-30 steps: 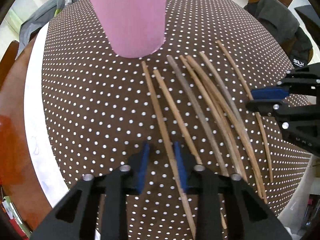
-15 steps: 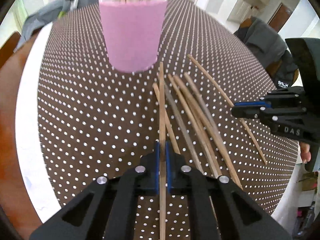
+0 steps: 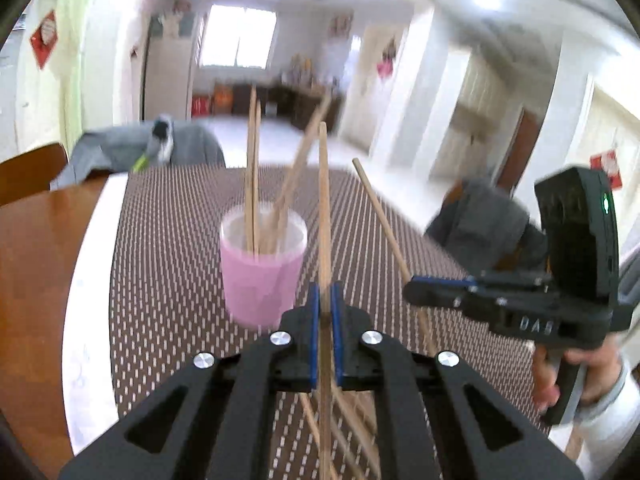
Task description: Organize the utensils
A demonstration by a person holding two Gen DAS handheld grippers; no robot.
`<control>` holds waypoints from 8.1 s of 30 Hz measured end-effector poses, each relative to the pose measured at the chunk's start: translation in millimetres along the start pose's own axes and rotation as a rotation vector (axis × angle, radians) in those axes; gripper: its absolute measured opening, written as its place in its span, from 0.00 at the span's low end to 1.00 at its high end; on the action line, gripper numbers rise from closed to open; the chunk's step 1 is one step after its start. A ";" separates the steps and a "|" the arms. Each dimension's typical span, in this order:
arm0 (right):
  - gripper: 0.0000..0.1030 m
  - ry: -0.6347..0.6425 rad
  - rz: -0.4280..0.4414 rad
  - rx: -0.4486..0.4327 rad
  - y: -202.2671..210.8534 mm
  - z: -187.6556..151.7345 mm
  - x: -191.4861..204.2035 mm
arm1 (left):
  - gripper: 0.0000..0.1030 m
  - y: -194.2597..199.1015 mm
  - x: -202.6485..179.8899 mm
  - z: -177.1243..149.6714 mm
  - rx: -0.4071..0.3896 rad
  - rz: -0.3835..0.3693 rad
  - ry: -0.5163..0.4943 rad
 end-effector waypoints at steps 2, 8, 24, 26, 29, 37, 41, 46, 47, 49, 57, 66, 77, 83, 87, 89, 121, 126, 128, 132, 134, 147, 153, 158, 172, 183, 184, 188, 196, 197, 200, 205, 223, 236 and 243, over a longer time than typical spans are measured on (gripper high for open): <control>0.06 0.021 0.019 -0.043 -1.1 9.0 8.5 | 0.06 7.8 0.0 10.2 -0.068 0.002 0.021; 0.06 0.040 0.048 -0.186 2.9 34.7 35.0 | 0.06 11.2 11.1 48.4 -0.247 0.018 0.086; 0.06 0.115 -0.028 -0.566 -12.8 91.0 52.9 | 0.06 10.3 35.6 108.2 -0.624 0.179 0.163; 0.06 0.124 -0.043 -0.594 -18.2 95.3 51.9 | 0.06 6.8 41.7 112.3 -0.655 0.209 0.174; 0.06 0.130 -0.063 -0.619 -26.6 99.1 47.8 | 0.06 -3.7 49.0 114.7 -0.678 0.266 0.178; 0.06 0.124 -0.074 -0.621 -44.3 97.7 37.5 | 0.06 -32.7 57.1 105.8 -0.636 0.280 0.168; 0.06 0.124 -0.077 -0.601 -51.2 93.6 36.6 | 0.06 -38.1 57.7 99.4 -0.607 0.276 0.156; 0.06 0.133 -0.081 -0.578 -55.2 84.7 40.3 | 0.06 -42.4 55.5 89.8 -0.567 0.278 0.122; 0.06 0.132 -0.083 -0.573 -55.8 82.3 40.9 | 0.06 -42.3 54.6 86.9 -0.560 0.282 0.109; 0.06 0.132 -0.088 -0.567 -56.5 78.9 41.3 | 0.06 -41.1 53.4 81.6 -0.548 0.278 0.093; 0.06 0.133 -0.112 -0.545 -55.1 66.5 42.4 | 0.11 -39.9 54.6 70.7 -0.470 0.267 0.086; 0.06 0.135 -0.140 -0.530 -50.4 55.8 41.7 | 0.24 -25.6 54.3 63.7 -0.465 0.267 0.085; 0.06 0.137 -0.172 -0.493 -56.1 44.3 44.6 | 0.32 -17.4 66.7 58.0 -0.416 0.297 0.102; 0.06 0.134 -0.188 -0.468 -59.9 35.9 45.5 | 0.34 -21.4 63.1 53.2 -0.373 0.298 0.080; 0.06 0.130 -0.196 -0.458 -59.3 33.0 45.6 | 0.37 -19.9 62.0 50.1 -0.358 0.303 0.072; 0.06 0.126 -0.201 -0.456 -59.1 31.4 44.6 | 0.37 -18.1 61.4 48.6 -0.355 0.304 0.070; 0.43 0.064 -0.236 -0.431 1.8 -13.2 46.1 | 0.52 20.9 22.2 6.5 -0.232 0.284 -0.007; 0.48 0.059 -0.262 -0.368 9.7 -33.6 39.8 | 0.52 8.8 21.8 -23.5 -0.075 0.236 -0.017; 0.51 0.051 -0.282 -0.325 10.5 -42.5 35.1 | 0.52 -0.1 24.6 -38.2 0.004 0.231 -0.017; 0.53 0.032 -0.312 -0.192 2.8 -66.7 21.6 | 0.52 -19.9 26.9 -73.3 0.168 0.225 -0.039; 0.53 0.023 -0.322 -0.132 -3.7 -75.8 18.0 | 0.52 -27.6 26.6 -89.9 0.230 0.218 -0.049; 0.56 0.005 -0.349 0.139 -37.0 -131.7 4.9 | 0.52 -48.6 9.4 -145.5 0.416 0.258 -0.198; 0.56 0.033 -0.366 0.181 -51.7 -136.0 9.0 | 0.52 -49.3 19.2 -148.9 0.432 0.289 -0.183; 0.59 0.038 -0.379 0.217 -64.3 -138.2 7.3 | 0.52 -55.3 24.8 -144.9 0.445 0.284 -0.165; 0.22 0.054 -0.327 0.508 -78.8 -122.0 -4.7 | 0.52 -77.1 23.6 -133.6 0.555 0.261 -0.148; 0.06 -0.048 -0.221 0.482 -72.5 -112.4 -23.3 | 0.44 -89.4 16.6 -125.8 0.585 0.238 -0.161; 0.06 -0.046 -0.220 0.477 -71.6 -112.6 -23.7 | 0.43 -88.6 16.5 -126.3 0.586 0.239 -0.159; 0.06 -0.047 -0.209 0.458 -67.2 -120.5 -26.2 | 0.33 -88.4 16.9 -125.9 0.581 0.242 -0.155; 0.06 -0.051 -0.192 0.429 -64.8 -121.2 -21.0 | 0.06 -89.0 19.5 -123.0 0.576 0.231 -0.148; 0.06 -0.051 -0.188 0.426 -64.2 -121.4 -20.0 | 0.06 -88.3 19.0 -124.7 0.571 0.232 -0.147; 0.06 -0.050 -0.177 0.408 -60.3 -122.4 -17.9 | 0.06 -84.2 13.1 -123.6 0.542 0.193 -0.130; 0.06 -0.046 -0.160 0.357 -51.2 -119.7 -15.4 | 0.06 -65.6 0.2 -105.0 0.434 0.183 -0.134; 0.06 0.008 -0.022 0.061 6.1 -60.6 24.3 | 0.06 10.4 -33.2 -16.0 -0.047 0.089 -0.060; 0.06 0.075 0.035 -0.158 36.1 3.2 51.7 | 0.06 36.2 -28.5 40.3 -0.288 0.008 0.070; 0.07 0.052 -0.124 0.006 -9.2 -6.6 22.5 | 0.06 8.9 -0.9 38.2 -0.183 0.080 0.114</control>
Point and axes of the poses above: each gripper's, at about its wrist camera, not at the fingertips, and y roughly against the way its jaws point, x to its left, z to its top, the point moved 8 cm from there along -y, roughly the way its jaws point, and after that the axes turned 9 degrees about z, right-handed, at the moved point
